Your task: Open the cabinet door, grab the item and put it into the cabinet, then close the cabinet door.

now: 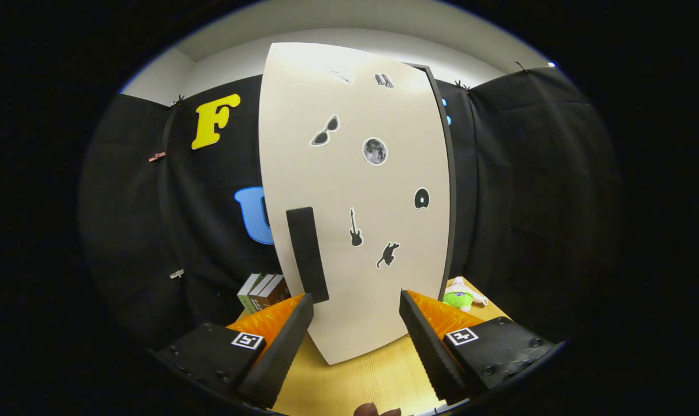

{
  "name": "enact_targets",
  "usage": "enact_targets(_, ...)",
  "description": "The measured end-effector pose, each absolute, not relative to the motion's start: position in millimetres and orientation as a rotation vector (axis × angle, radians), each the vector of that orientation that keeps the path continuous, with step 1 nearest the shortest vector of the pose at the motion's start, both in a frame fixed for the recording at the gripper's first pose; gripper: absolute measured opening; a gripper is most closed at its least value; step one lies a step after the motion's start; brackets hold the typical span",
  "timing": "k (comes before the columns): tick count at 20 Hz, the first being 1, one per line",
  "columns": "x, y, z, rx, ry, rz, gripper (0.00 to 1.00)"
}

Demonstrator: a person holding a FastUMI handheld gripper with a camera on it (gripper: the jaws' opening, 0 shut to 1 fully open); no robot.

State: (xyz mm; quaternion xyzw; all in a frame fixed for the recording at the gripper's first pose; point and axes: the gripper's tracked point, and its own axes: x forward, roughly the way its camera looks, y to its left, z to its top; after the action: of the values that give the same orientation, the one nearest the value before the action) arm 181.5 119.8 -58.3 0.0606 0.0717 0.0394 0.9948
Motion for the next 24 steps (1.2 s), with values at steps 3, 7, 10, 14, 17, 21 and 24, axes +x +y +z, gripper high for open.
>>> enact_targets(3, 183, 112, -59, 0.083, 0.129, 0.065, 0.98)
enact_targets(7, 183, 111, -59, 0.068, 0.120, 0.073, 0.98)
enact_targets(10, 184, 112, -54, 0.061, 0.095, 0.081, 0.98)
enact_targets(14, 184, 115, -43, 0.048, 0.038, 0.108, 0.98)
enact_targets(17, 180, 115, -36, 0.038, 0.003, 0.118, 0.98)
enact_targets(21, 175, 115, -26, 0.041, -0.035, 0.123, 0.98)
enact_targets(24, 171, 114, -23, 0.048, -0.040, 0.128, 0.98)
